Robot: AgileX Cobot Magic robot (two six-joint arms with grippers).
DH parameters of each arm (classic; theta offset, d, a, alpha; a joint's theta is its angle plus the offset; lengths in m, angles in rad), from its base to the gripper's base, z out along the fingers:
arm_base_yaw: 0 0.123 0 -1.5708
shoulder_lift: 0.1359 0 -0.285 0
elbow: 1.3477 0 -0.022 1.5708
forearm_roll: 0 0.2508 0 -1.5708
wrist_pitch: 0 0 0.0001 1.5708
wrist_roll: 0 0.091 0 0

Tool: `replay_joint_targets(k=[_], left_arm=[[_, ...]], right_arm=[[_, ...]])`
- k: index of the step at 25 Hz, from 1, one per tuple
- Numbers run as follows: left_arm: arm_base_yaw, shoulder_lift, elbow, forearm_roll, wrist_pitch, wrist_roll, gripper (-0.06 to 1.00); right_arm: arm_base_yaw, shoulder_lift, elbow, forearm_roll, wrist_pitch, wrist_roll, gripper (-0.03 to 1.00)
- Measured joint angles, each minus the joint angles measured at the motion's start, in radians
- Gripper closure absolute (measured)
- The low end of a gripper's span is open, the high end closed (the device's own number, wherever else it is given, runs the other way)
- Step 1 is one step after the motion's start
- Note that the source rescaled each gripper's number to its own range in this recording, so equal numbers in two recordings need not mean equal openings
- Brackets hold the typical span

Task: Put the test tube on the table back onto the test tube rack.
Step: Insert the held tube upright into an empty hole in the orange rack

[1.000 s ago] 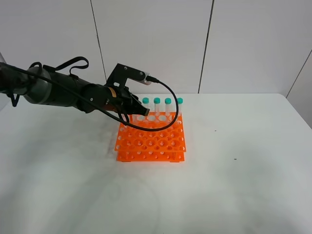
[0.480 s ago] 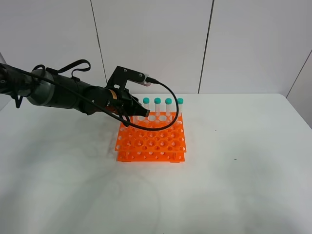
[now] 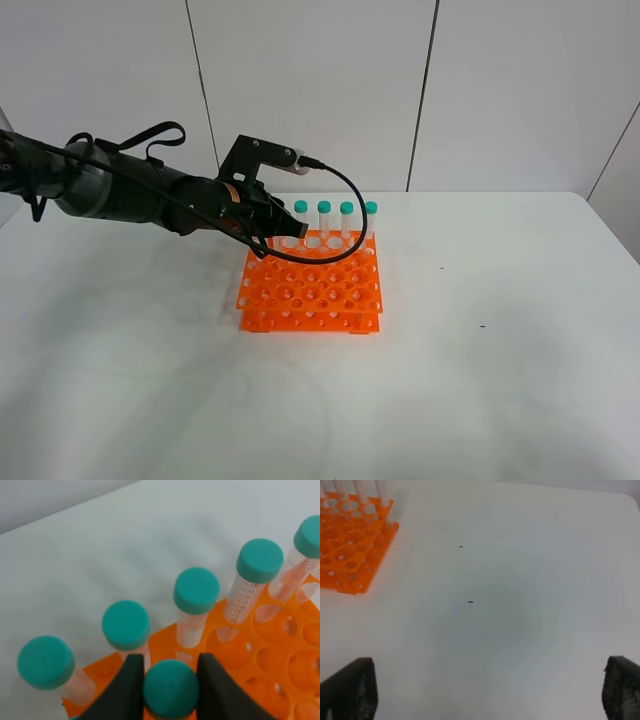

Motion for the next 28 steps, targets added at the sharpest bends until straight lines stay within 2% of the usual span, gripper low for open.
replay_joint_targets(k=[22,23,27,28], left_arm=[[0.000,0.034,-0.001,0.001,-0.024,0.000,0.92],[0.000,0.034,-0.001,0.001,-0.024,0.000,0.87],[0.000,0.032,-0.001,-0.002,-0.008,0.000,0.46],[0.000,0.027,-0.001,-0.004,-0.006,0.000,0.40]], right_arm=[[0.000,0.000,0.000,0.000,0.000,0.000,-0.03],[0.000,0.000,0.000,0.000,0.000,0.000,-0.03],[0.000,0.000,0.000,0.000,0.000,0.000,-0.03],[0.000,0.000,0.000,0.000,0.000,0.000,-0.03]])
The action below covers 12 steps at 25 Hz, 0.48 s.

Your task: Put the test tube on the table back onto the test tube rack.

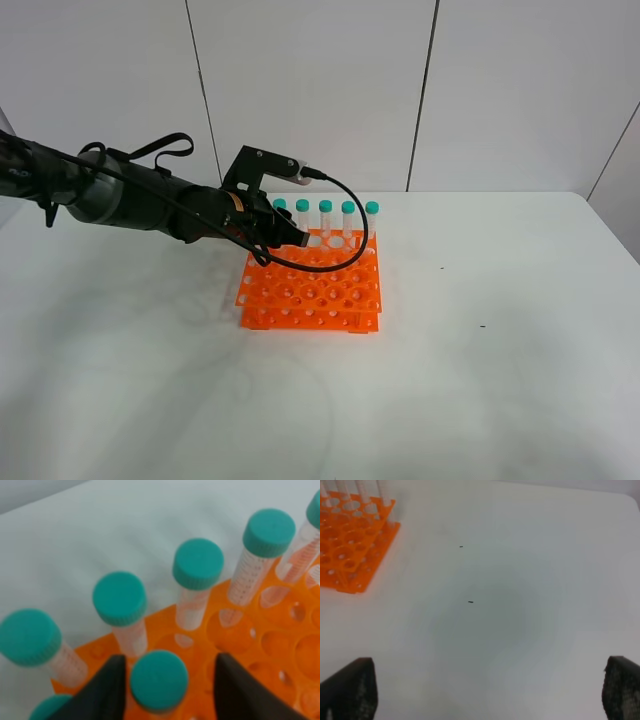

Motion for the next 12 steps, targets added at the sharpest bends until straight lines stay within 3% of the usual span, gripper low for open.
replay_joint_targets(k=[4,12], left_arm=[[0.000,-0.026,0.000,-0.001,0.006,-0.006,0.32],[0.000,-0.130,0.000,-0.002,0.010,-0.026,0.30]], right_arm=[[0.000,0.000,0.000,0.000,0.000,0.000,-0.03],[0.000,0.000,0.000,0.000,0.000,0.000,-0.03]])
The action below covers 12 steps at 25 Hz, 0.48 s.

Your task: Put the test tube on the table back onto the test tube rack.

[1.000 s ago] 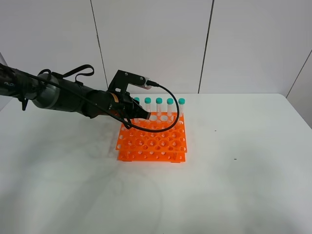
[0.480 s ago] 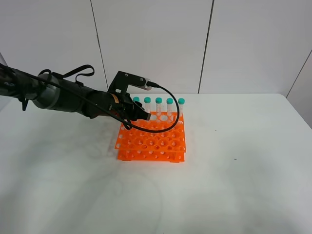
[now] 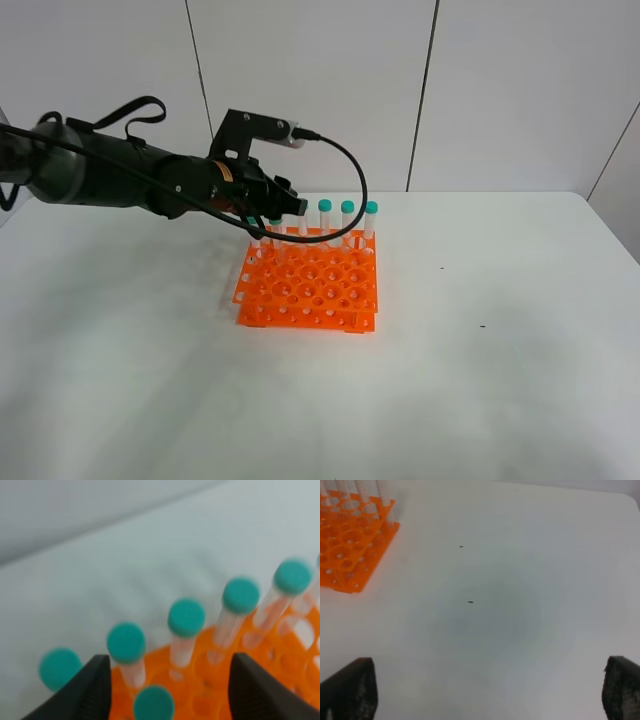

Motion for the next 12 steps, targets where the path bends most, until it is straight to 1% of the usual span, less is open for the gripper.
replay_joint_targets(k=[4,5,7,9,10,12], left_arm=[[-0.001,-0.111,0.000,0.000,0.057,-0.002,0.29],[-0.001,-0.142,0.000,0.000,0.081,-0.001,0.25],[-0.001,-0.198,0.000,0.000,0.148,0.000,0.10],[-0.001,-0.242,-0.002,0.000,0.260,0.001,0.00],[-0.001,-0.262,-0.004,0.000,0.318,0.001,-0.03],[-0.001,-0.287,-0.017,0.000,0.484,-0.003,-0.05]], right_arm=[[0.000,0.000,0.000,0.000,0.000,0.000,-0.03],[0.000,0.000,0.000,0.000,0.000,0.000,-0.03],[0.000,0.000,0.000,0.000,0.000,0.000,-0.03],[0.000,0.000,0.000,0.000,0.000,0.000,-0.03],[0.000,0.000,0.000,0.000,0.000,0.000,-0.03],[0.000,0.000,0.000,0.000,0.000,0.000,-0.03]])
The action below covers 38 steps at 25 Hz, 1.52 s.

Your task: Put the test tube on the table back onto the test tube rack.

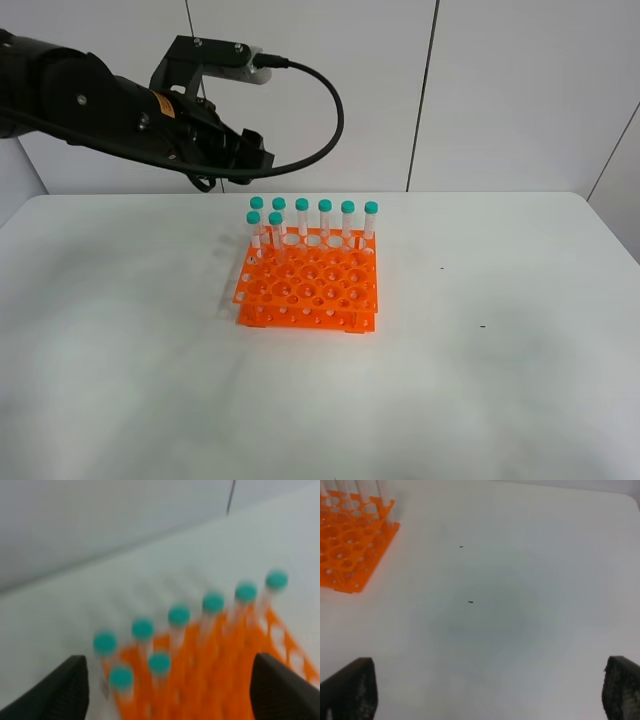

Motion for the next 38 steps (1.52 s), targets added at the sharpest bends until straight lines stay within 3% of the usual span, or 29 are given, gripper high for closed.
replay_joint_targets(k=[4,11,22,26,32,38], left_arm=[[0.000,-0.009,-0.029,0.000,0.274,-0.009,-0.06],[0.033,-0.009,-0.034,-0.003,0.448,-0.050,-0.06],[0.421,0.020,-0.041,-0.055,0.661,-0.034,-0.06],[0.465,-0.003,-0.030,-0.049,0.735,0.010,-0.06],[0.466,-0.159,0.123,-0.053,0.752,0.017,-0.06],[0.466,-0.476,0.405,-0.057,0.757,0.018,-0.06]], right_arm=[[0.000,0.000,0.000,0.000,0.000,0.000,-0.03],[0.000,0.000,0.000,0.000,0.000,0.000,-0.03],[0.000,0.000,0.000,0.000,0.000,0.000,-0.03],[0.000,0.000,0.000,0.001,0.000,0.000,-0.03],[0.000,0.000,0.000,0.001,0.000,0.000,-0.03],[0.000,0.000,0.000,0.001,0.000,0.000,-0.03]])
